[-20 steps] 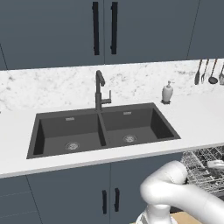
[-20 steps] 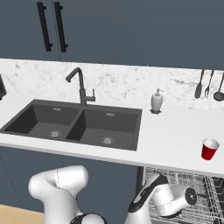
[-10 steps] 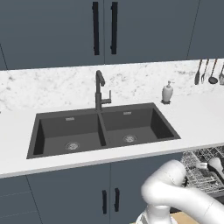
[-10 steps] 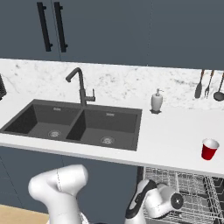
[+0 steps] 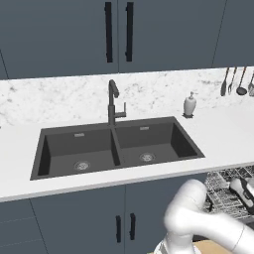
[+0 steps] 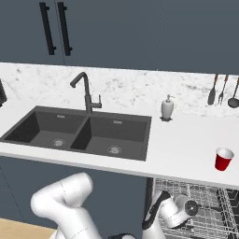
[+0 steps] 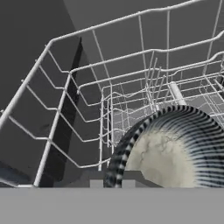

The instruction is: Pick up the cup and bowl from the counter, place them in the dishwasher, and close the dishwasher door.

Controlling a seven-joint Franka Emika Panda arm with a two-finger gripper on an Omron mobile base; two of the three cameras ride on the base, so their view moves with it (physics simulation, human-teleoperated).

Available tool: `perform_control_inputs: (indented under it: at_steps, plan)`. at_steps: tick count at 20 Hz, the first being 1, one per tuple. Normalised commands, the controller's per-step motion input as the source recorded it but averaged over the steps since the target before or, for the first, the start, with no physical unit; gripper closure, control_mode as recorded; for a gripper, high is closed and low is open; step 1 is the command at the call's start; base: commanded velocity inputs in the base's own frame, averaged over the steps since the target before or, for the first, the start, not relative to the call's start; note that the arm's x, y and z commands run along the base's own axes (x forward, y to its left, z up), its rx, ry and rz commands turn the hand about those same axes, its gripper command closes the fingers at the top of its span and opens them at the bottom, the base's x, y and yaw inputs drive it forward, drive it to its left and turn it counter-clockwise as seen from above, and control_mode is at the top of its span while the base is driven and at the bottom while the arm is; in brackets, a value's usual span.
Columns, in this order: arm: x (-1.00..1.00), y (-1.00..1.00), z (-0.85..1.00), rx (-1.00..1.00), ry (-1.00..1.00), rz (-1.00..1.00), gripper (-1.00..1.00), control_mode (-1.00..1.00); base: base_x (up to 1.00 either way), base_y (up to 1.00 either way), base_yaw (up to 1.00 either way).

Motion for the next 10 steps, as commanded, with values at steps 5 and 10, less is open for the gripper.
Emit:
perform_control_inputs:
  at_steps: [5, 10]
  plan:
    - [0.56, -0.84, -0.49, -0.06, 0.19, -0.02, 1.0, -1.0, 0.0, 0.0, 0.0]
    - [0.05, -0.6, -0.51, 0.0, 0.1, -0.01, 1.0, -1.0, 0.0, 0.0, 0.0]
